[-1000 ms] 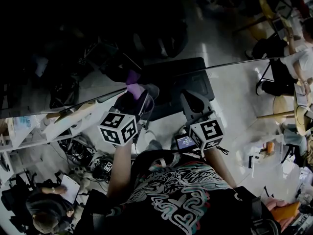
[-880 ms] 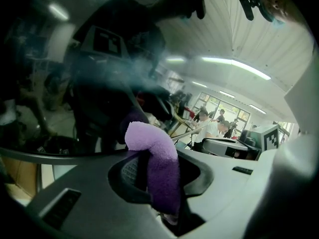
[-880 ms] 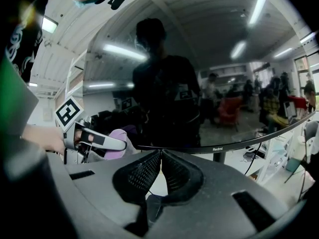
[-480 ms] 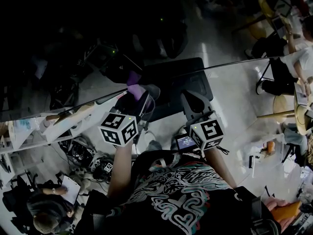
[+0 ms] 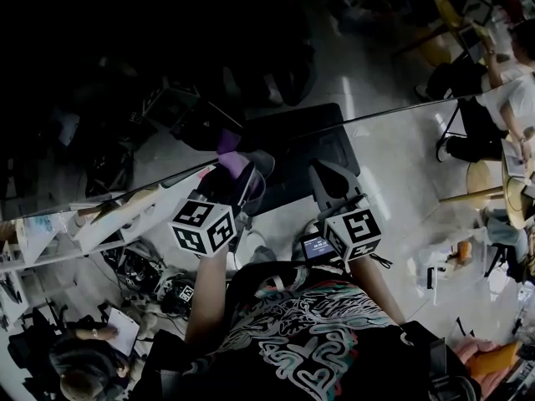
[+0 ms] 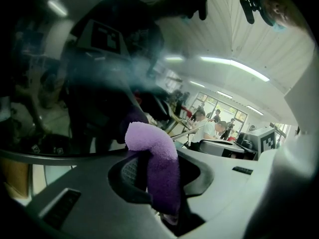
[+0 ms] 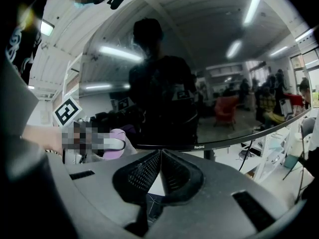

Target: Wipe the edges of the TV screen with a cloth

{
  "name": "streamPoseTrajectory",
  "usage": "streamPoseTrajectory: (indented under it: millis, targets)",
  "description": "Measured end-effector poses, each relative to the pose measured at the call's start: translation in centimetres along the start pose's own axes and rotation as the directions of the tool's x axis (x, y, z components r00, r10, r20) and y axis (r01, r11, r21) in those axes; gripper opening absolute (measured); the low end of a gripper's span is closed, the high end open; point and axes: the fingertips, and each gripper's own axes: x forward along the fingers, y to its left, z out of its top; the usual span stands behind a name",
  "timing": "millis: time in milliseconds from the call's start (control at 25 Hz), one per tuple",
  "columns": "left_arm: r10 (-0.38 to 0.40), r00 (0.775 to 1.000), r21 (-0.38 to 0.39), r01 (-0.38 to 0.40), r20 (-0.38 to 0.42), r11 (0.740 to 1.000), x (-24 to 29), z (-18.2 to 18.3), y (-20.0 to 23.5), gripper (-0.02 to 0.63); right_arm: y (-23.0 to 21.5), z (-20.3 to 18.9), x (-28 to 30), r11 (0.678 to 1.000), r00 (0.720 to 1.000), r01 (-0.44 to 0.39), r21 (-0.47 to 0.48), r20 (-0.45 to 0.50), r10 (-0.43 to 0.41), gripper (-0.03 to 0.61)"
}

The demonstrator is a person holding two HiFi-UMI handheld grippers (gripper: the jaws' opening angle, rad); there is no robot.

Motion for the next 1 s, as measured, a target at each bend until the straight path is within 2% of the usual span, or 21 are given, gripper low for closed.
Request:
streamPoseTrajectory:
  millis: [1000]
  targets:
    - [-0.021, 1.000, -0.016, 0.021, -0.003, 1.000, 3.6, 1.0, -3.7, 0.107, -4.7, 1.3, -1.2, 1.000, 0.999, -0.007, 0.015, 0.033, 0.006, 0.031]
